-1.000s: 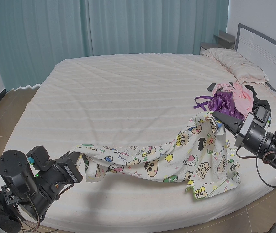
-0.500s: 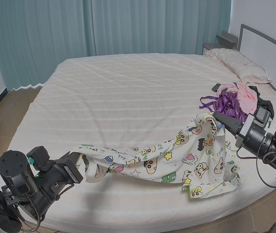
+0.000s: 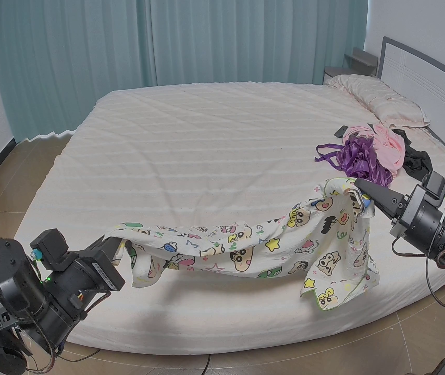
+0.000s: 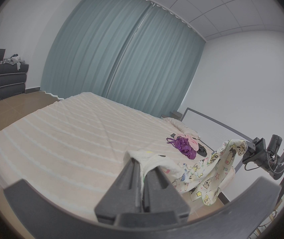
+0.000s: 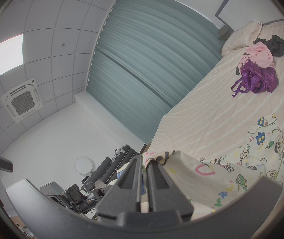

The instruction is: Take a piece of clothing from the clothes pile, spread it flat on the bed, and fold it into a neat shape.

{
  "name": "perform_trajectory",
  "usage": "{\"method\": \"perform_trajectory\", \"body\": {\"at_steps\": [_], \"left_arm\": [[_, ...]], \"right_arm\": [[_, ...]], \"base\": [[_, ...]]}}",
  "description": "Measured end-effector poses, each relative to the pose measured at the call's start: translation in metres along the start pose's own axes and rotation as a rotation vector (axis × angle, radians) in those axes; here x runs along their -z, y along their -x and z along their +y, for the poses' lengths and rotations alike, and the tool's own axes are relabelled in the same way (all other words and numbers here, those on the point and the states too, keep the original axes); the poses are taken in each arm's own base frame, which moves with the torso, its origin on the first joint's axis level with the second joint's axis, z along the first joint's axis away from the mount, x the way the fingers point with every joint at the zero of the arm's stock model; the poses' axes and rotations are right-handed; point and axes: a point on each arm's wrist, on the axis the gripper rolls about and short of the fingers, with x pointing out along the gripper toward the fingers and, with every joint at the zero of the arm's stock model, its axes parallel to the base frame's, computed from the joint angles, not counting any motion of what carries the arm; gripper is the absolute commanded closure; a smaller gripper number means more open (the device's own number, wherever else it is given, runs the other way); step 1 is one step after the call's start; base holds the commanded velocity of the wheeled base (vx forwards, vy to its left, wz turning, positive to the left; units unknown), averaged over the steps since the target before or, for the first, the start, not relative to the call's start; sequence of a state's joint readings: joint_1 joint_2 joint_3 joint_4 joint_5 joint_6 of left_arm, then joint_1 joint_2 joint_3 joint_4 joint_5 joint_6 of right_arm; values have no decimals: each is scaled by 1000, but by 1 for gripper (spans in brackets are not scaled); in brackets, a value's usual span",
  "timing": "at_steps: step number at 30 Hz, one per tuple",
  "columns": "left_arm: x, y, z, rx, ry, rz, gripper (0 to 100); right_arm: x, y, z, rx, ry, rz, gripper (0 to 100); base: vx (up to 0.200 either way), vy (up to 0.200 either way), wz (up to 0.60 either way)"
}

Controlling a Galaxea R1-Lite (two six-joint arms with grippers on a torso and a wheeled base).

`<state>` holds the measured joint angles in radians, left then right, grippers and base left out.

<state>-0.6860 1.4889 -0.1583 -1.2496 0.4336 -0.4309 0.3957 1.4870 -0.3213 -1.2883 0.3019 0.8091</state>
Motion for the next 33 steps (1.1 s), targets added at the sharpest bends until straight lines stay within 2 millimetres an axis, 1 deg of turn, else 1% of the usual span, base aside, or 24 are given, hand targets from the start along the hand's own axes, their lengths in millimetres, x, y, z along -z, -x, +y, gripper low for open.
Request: {"method": "perform_trajectory", "body": {"at_steps": [3, 9, 11, 16, 18, 21, 27, 30, 33], "left_arm": [[-4, 4, -1, 12, -5, -18, 100], [-18, 15, -2, 27, -43, -69, 100], [-25, 20, -3, 20, -63, -82, 100], [-42, 25, -8, 2, -87, -80, 100], [-51, 27, -11, -2, -93, -77, 100], [-71, 33, -17, -3, -94, -81, 100], [-116, 55, -26, 9, -58, -162, 100], [-133, 66, -26, 7, -36, -208, 100], [-142, 73, -27, 7, -21, -239, 100]], "right_arm": [[-3, 7, 6, -29, 19, -6, 100], [-13, 30, 30, -149, 65, -29, 100], [-17, 39, 39, -190, 82, -40, 100], [-30, 49, 58, -235, 106, -65, 100], [-38, 52, 66, -243, 110, -71, 100], [-54, 56, 85, -258, 119, -85, 100], [-84, 70, 121, -319, 158, -133, 100], [-95, 77, 134, -344, 181, -160, 100], [-105, 79, 141, -350, 202, -178, 100]], "base": [[0, 0, 0], [0, 0, 0], [0, 0, 0], [0, 0, 0], [0, 0, 0], [0, 0, 0], [0, 0, 0], [0, 0, 0], [0, 0, 0]]}}
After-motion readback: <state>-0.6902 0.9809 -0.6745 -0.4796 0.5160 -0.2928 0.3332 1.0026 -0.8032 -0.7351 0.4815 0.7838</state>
